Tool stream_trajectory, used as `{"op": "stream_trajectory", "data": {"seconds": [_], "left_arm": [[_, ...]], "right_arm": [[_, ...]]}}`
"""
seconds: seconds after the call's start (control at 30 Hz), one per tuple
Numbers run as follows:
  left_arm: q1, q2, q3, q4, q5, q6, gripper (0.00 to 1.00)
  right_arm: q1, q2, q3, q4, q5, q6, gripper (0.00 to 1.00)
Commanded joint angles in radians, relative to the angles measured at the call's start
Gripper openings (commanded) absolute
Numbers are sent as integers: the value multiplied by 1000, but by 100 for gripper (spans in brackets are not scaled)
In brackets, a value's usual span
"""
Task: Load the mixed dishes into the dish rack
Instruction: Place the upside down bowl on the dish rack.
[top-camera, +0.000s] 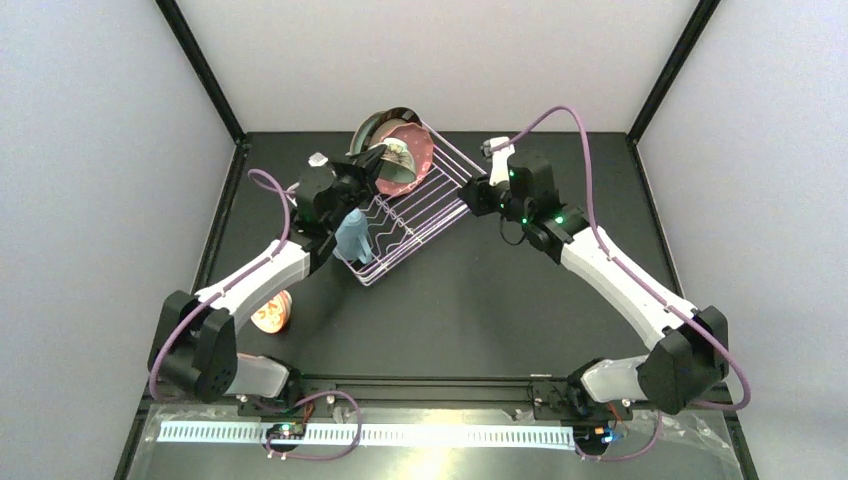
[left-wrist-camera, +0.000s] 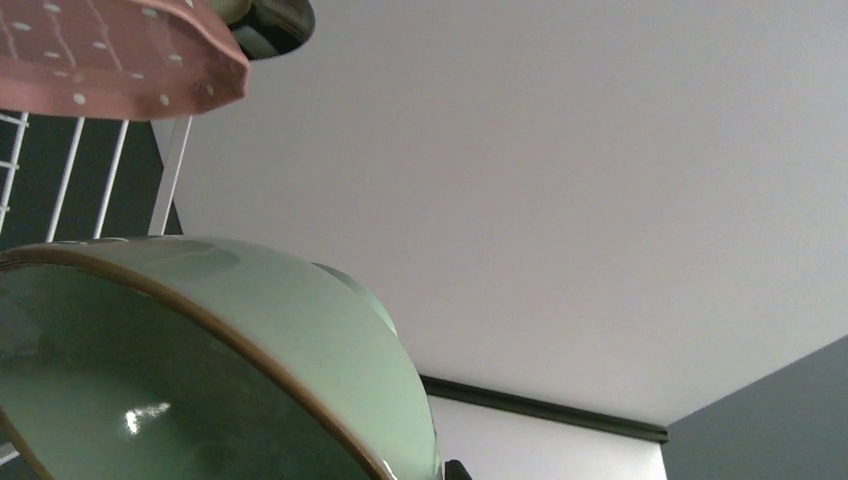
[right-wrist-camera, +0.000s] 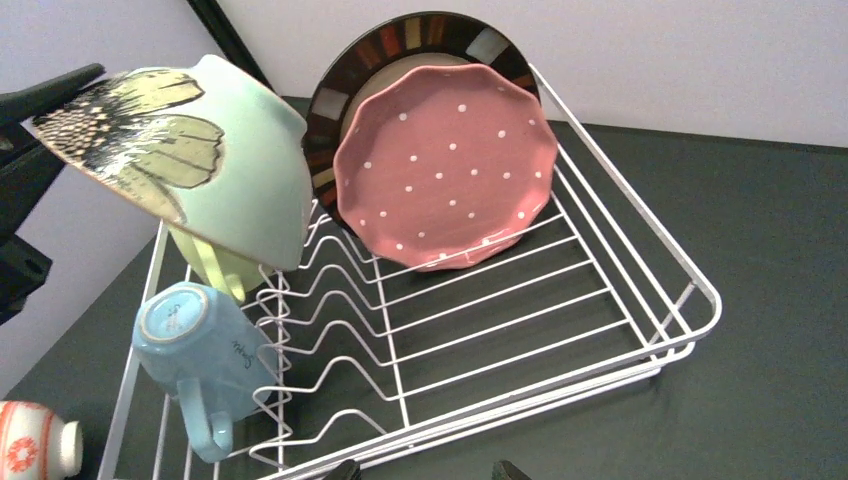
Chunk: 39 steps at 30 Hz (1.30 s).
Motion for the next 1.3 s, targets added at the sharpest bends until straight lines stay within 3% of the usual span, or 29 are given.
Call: {"op": "stream_trajectory", "data": {"seconds": [0.0,0.53,0.93,1.27], "left_arm": [[-27,60,36,203,-119,-48,1],[-178,401,231,321,-466,-159,1],[-264,587,329,417,-761,-240,1],[-298,745,494,467,-953,-209,1]], "right_arm": [[-4,-38,-51,103,85,-19,75],[-4,-108,-127,151,185,12,75],[-4,-293,-162,-12,266,159,75],[-3,-402,-198,-102,187,136,74]]}}
